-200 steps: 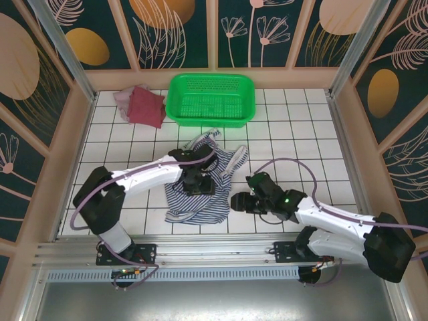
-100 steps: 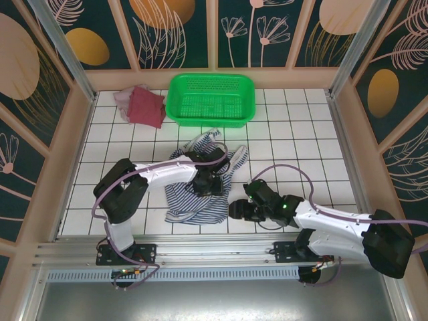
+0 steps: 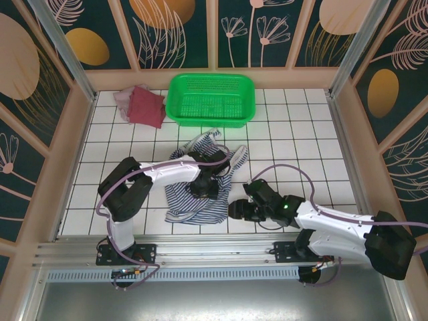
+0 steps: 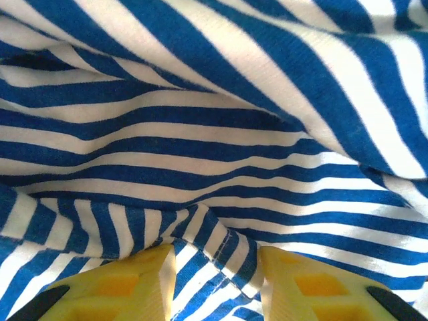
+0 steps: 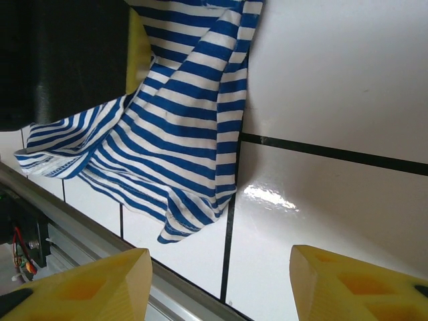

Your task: Fold and stack the tank tops

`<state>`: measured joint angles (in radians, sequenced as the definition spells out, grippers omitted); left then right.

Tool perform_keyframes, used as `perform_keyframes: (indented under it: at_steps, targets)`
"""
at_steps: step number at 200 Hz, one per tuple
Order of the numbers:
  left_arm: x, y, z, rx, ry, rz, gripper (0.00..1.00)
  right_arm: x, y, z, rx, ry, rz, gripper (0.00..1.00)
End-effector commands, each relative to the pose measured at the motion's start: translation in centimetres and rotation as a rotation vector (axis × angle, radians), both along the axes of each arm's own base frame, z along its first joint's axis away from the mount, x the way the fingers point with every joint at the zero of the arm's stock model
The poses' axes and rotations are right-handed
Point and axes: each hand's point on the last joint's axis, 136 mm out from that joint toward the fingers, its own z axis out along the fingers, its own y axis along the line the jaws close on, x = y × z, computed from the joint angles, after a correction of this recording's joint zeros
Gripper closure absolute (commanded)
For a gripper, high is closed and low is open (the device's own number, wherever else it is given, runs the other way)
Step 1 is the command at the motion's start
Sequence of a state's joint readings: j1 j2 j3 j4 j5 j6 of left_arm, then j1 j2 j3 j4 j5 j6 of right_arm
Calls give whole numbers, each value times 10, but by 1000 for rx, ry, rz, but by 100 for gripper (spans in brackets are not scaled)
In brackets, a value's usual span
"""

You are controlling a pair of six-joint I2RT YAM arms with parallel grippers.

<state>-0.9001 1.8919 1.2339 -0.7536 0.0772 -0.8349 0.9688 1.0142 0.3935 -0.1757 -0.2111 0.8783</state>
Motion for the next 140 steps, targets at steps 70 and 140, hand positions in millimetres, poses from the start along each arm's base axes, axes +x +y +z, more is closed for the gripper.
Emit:
perform_keyframes:
  at_steps: [70,140]
  targets:
    - [8,6,23,73,-43,-51,81,-3,5,2,32,12,9,44]
    - [10,56,87,216,-138,-51,100,0,25,-6,3,33,40,46]
